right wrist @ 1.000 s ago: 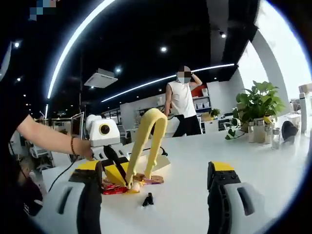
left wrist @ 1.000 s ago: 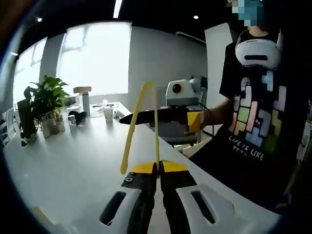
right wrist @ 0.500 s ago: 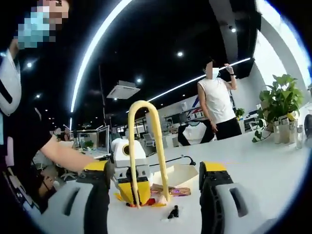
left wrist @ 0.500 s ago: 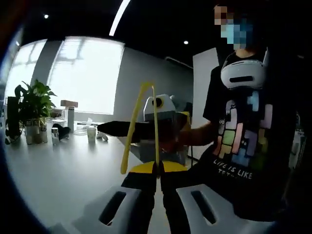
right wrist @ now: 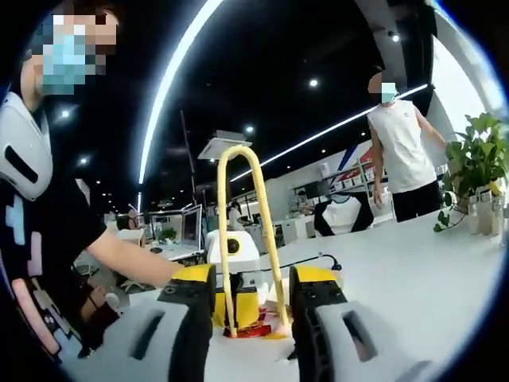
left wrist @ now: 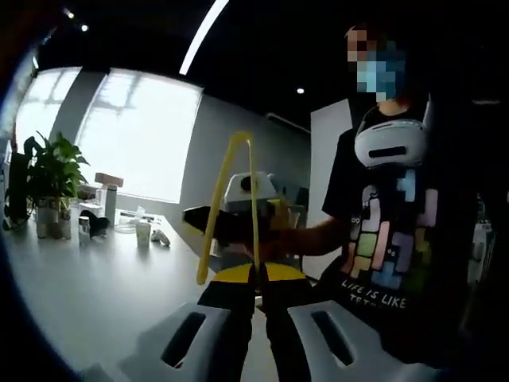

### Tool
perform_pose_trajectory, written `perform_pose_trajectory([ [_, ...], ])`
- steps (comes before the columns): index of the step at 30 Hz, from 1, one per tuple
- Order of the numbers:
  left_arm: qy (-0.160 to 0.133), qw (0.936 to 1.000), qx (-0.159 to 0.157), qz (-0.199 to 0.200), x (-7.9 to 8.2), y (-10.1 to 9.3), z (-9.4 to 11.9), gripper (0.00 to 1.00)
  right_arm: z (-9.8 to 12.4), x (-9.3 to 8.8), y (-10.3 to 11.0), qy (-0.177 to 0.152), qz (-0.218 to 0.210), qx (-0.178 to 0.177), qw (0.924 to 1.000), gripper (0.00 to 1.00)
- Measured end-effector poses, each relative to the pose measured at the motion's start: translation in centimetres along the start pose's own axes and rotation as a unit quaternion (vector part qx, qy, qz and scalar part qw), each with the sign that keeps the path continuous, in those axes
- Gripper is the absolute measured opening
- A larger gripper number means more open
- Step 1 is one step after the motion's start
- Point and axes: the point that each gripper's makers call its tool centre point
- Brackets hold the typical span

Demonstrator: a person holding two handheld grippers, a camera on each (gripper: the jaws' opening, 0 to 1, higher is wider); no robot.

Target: Place the target food into the container with the food tongs after gripping and lifting it, then release it inside without dropping or visibly crushing the food.

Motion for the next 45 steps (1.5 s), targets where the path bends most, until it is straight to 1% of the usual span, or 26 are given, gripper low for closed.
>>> perform_pose_trajectory([
  [4, -0.008, 0.9999, -0.007, 0.009, 0.0, -0.2, 0.0, 0.02, -0.4, 0.3, -0.2, -0.002, -0.006, 0.002, 1.0, 0.29],
  [5, -0.01, 0.9999, -0.003, 0.006, 0.1, -0.1, 0.0, 0.02, -0.5, 0.3, -0.1, -0.002, -0.007, 0.006, 1.0, 0.27],
  [6, -0.015, 0.9998, -0.009, 0.013, 0.2, -0.3, 0.0, 0.02, -0.6, 0.3, 0.1, 0.001, -0.007, 0.013, 0.9999, 0.26],
  [9, -0.02, 0.9997, -0.011, 0.013, 0.4, -0.3, 0.0, 0.02, -0.7, 0.4, 0.3, 0.005, 0.004, 0.02, 0.9998, 0.26],
  [13, -0.011, 0.9998, -0.011, 0.014, 0.2, -0.3, 0.1, 0.02, -0.7, 0.0, 0.4, 0.03, -0.001, 0.029, 0.9991, 0.24],
  [14, -0.009, 0.9998, -0.01, 0.014, 0.2, -0.3, 0.1, 0.02, -0.7, -0.1, 0.2, 0.033, -0.012, 0.023, 0.9991, 0.24],
  [20, -0.011, 0.9999, 0.002, 0.012, 0.7, -0.1, 0.0, 0.03, -0.9, 0.5, 0.1, 0.028, -0.017, 0.02, 0.9993, 0.21],
  [22, -0.007, 0.9998, 0.02, 0.001, 0.9, 0.3, 0.1, 0.03, -0.9, 0.6, -0.3, 0.027, -0.016, 0.013, 0.9994, 0.21],
  [24, -0.001, 0.9995, 0.03, 0.01, 0.9, 0.5, 0.2, 0.04, -1.0, 0.5, -0.5, 0.03, -0.015, 0.007, 0.9994, 0.21],
  [25, 0.002, 0.999, 0.036, 0.028, 0.9, 0.6, 0.2, 0.04, -1.0, 0.6, -0.5, 0.029, -0.016, 0.009, 0.9994, 0.21],
  [26, 0.004, 0.999, 0.037, 0.024, 0.9, 0.5, 0.2, 0.05, -1.0, 0.6, -0.4, 0.028, -0.014, 0.012, 0.9994, 0.21],
  [27, 0.012, 0.9988, 0.047, 0.005, 0.8, 0.6, 0.3, 0.07, -1.1, 0.6, -0.5, 0.029, -0.011, 0.01, 0.9995, 0.21],
  [28, 0.023, 0.9981, 0.055, -0.01, 0.6, 0.7, 0.5, 0.14, -1.0, 0.6, -0.6, 0.03, -0.009, 0.01, 0.9995, 0.21],
  [31, 0.033, 0.9948, 0.095, 0.015, 0.0, 1.0, 1.2, 0.3, -0.9, 1.0, -1.1, 0.026, -0.008, 0.005, 0.9996, 0.21],
  [33, 0.032, 0.9943, 0.102, 0.001, -0.1, 0.6, 1.7, 0.3, -0.8, 1.1, -1.3, 0.024, -0.008, 0.002, 0.9997, 0.21],
  [35, 0.035, 0.9914, 0.126, -0.014, 0.1, 0.5, 2.4, 0.3, -0.7, 1.2, -1.4, 0.024, -0.004, 0.0, 0.9997, 0.22],
  [36, 0.058, 0.9851, 0.16, -0.026, -0.2, 0.9, 3.1, 0.32, -0.7, 1.2, -1.6, 0.024, 0.0, -0.002, 0.9997, 0.22],
  [37, 0.07, 0.9801, 0.183, -0.034, -0.3, 1.1, 3.6, 0.35, -0.7, 1.3, -1.7, 0.024, 0.003, -0.005, 0.9997, 0.22],
  [38, 0.092, 0.9711, 0.213, -0.054, -0.4, 1.3, 4.4, 0.39, -0.7, 1.3, -1.7, 0.024, 0.007, -0.006, 0.9997, 0.22],
  [39, 0.112, 0.9632, 0.234, -0.069, -0.7, 1.5, 5.0, 0.42, -0.8, 1.4, -1.8, 0.024, 0.01, -0.006, 0.9996, 0.22],
  [40, 0.139, 0.9528, 0.257, -0.083, -1.0, 1.5, 5.8, 0.45, -0.9, 1.4, -1.9, 0.025, 0.012, -0.006, 0.9996, 0.22],
  [41, 0.147, 0.9446, 0.279, -0.091, -0.9, 1.3, 6.4, 0.48, -0.9, 1.4, -1.9, 0.026, 0.016, -0.006, 0.9995, 0.23],
  [42, 0.129, 0.9404, 0.303, -0.086, -0.4, 0.9, 6.7, 0.51, -1.0, 1.4, -2.0, 0.026, 0.018, -0.006, 0.9995, 0.23],
  [43, 0.125, 0.937, 0.315, -0.087, -0.2, 0.7, 7.0, 0.52, -1.2, 1.4, -2.0, 0.027, 0.018, -0.005, 0.9995, 0.23],
  [44, 0.123, 0.9277, 0.338, -0.101, 0.2, 0.4, 7.6, 0.53, -1.3, 1.4, -2.1, 0.027, 0.018, -0.004, 0.9995, 0.23],
  [45, 0.128, 0.9206, 0.351, -0.115, 0.4, 0.2, 8.1, 0.57, -1.5, 1.4, -2.2, 0.028, 0.022, -0.004, 0.9994, 0.23],
])
Point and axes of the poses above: the point that each gripper's makers call its tool centre point, and the gripper's own axes: z roughly backward along the fingers, y roughly to its left, x roughly out of its top, and after that the axes turned 5 degrees about -y, right-handed
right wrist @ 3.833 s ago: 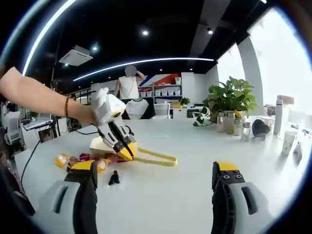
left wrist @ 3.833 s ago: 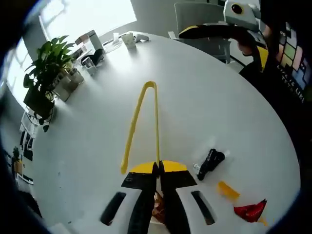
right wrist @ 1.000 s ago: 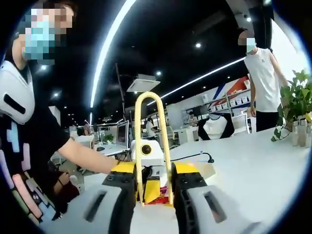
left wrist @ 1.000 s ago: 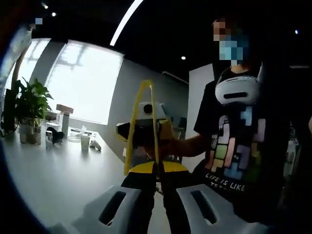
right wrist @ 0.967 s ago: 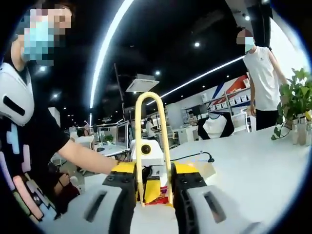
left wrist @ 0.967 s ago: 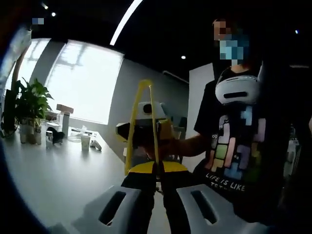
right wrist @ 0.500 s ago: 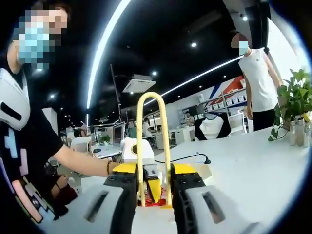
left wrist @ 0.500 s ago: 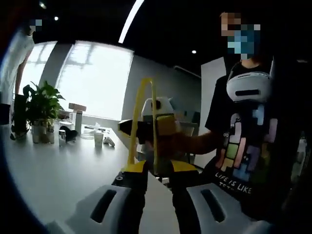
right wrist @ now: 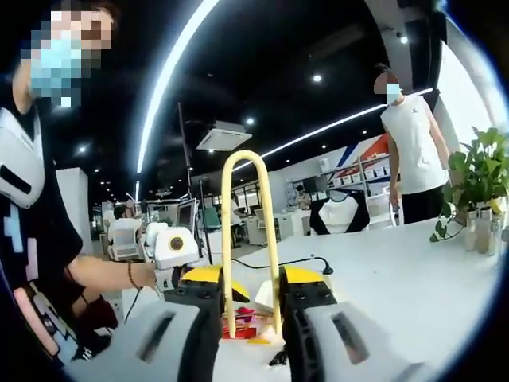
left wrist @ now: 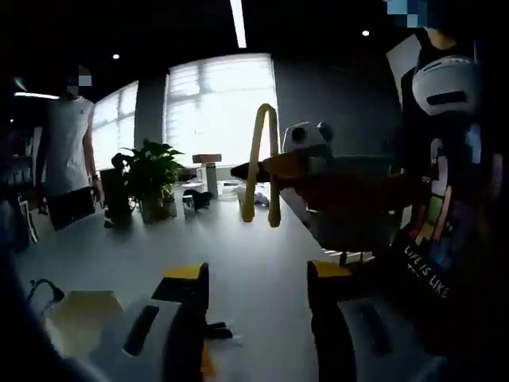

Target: Place the target food into the container with the food tongs after gripping and lifting it, then release it inside without dropping or visibly crushing the food.

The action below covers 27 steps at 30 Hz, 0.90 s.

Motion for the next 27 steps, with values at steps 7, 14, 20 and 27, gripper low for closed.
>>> perform_pose_trajectory([
  [7, -0.029, 0.9949, 0.096, -0.009, 1.9, 0.9, 3.4, 0.74, -0.7, 0.1, -0.4, -0.002, 0.001, -0.002, 1.0, 0.23],
  [14, -0.04, 0.9834, 0.175, -0.025, 3.3, 2.4, 6.4, 0.89, -1.2, 0.3, -0.4, -0.002, 0.004, 0.0, 1.0, 0.24],
  [20, -0.049, 0.9636, 0.262, -0.012, 3.5, 4.2, 9.3, 1.0, -1.8, 0.3, -0.5, -0.002, 0.004, 0.0, 1.0, 0.24],
  [27, -0.018, 0.9516, 0.306, -0.024, 2.8, 3.7, 10.7, 1.0, -2.6, -0.2, -0.6, 0.003, 0.002, -0.003, 1.0, 0.24],
])
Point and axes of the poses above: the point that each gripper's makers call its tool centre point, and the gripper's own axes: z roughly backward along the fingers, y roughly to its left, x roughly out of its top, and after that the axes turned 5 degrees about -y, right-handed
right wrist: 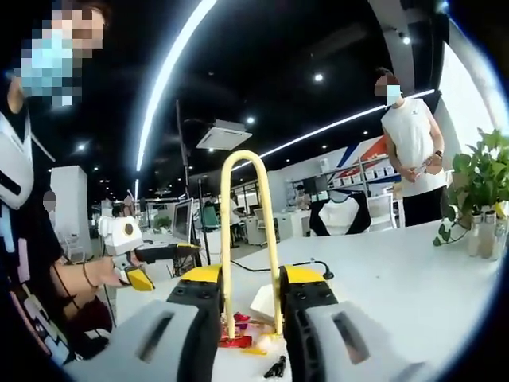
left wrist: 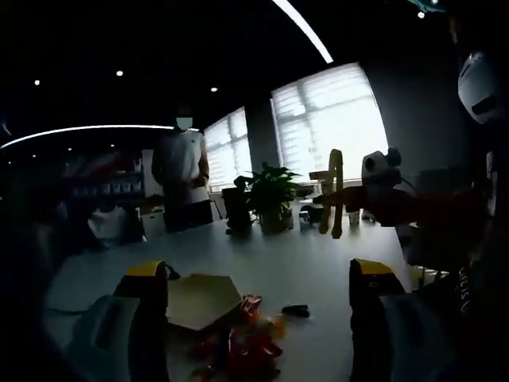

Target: Place the target food into the container with the food tongs after gripping and lifting it, then release it inside without dropping or visibly crushing the food.

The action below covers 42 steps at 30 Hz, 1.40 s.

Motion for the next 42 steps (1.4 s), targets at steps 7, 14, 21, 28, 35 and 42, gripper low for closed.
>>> perform_pose_trajectory([
  [7, 0.004, 0.9995, 0.029, -0.008, 0.2, -0.6, 1.6, 1.0, -0.9, -1.0, -0.3, 0.012, 0.005, -0.01, 0.9999, 0.24],
  [14, -0.002, 0.9984, 0.055, 0.005, 0.6, -0.1, 3.3, 1.0, -1.7, -2.7, -0.7, 0.022, 0.011, -0.033, 0.9991, 0.24],
  [21, -0.009, 0.9972, 0.072, 0.016, 0.7, -0.3, 4.0, 1.0, -2.4, -6.4, -0.7, 0.045, -0.008, -0.049, 0.9977, 0.24],
  [28, -0.012, 0.9969, 0.062, 0.046, -0.1, -1.5, 3.9, 1.0, -2.6, -9.6, -1.4, 0.065, 0.01, -0.065, 0.9957, 0.25],
  [35, 0.001, 0.9971, 0.038, 0.066, -0.9, -3.1, 4.1, 1.0, -2.8, -12.8, -2.7, 0.091, 0.006, -0.095, 0.9913, 0.25],
  [42, 0.008, 0.9958, 0.04, 0.083, -1.5, -3.9, 4.8, 1.0, -3.2, -14.2, -3.4, 0.101, 0.032, -0.109, 0.9884, 0.25],
])
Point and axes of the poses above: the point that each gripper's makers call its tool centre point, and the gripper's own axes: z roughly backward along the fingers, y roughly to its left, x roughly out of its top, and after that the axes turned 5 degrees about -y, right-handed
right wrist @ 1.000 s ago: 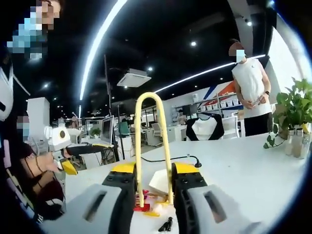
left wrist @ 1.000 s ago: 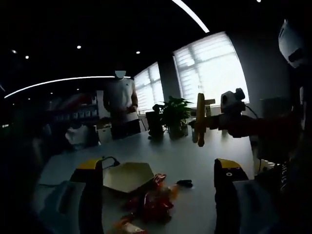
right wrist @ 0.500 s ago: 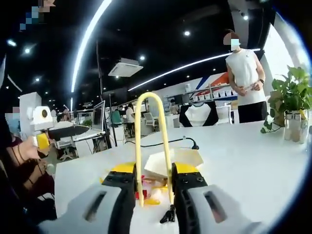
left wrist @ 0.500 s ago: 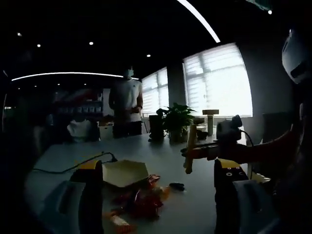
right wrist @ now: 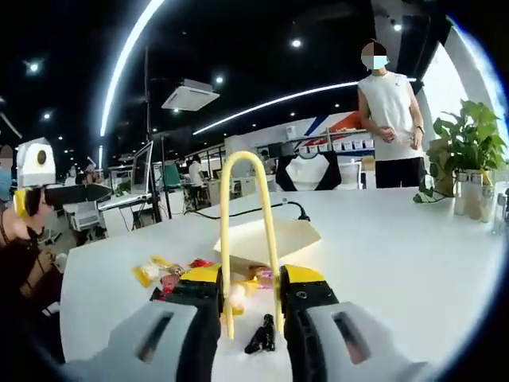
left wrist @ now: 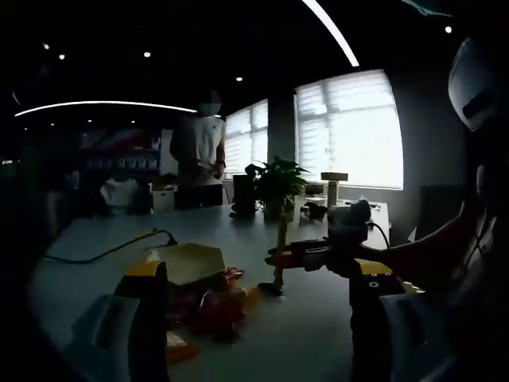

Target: Place the target food into the container with the food tongs after gripping and lifting it, then release it inside without dropping or visibly crushing the food.

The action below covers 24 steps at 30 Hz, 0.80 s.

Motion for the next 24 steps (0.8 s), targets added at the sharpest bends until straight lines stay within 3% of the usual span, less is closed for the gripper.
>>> perform_pose_trajectory([
  [5, -0.002, 1.0, 0.004, -0.007, 0.3, -0.1, -0.1, 1.0, -0.4, -0.6, -0.2, 0.0, 0.007, -0.007, 0.9999, 0.25],
  [10, 0.003, 0.9993, 0.024, -0.027, 0.7, 0.9, 0.1, 1.0, -0.6, -0.9, -0.5, -0.008, -0.006, -0.017, 0.9998, 0.25],
  [24, -0.027, 0.9974, 0.059, -0.034, 2.1, 2.6, 1.3, 1.0, -0.7, -2.5, -0.5, 0.005, -0.017, -0.026, 0.9995, 0.25],
])
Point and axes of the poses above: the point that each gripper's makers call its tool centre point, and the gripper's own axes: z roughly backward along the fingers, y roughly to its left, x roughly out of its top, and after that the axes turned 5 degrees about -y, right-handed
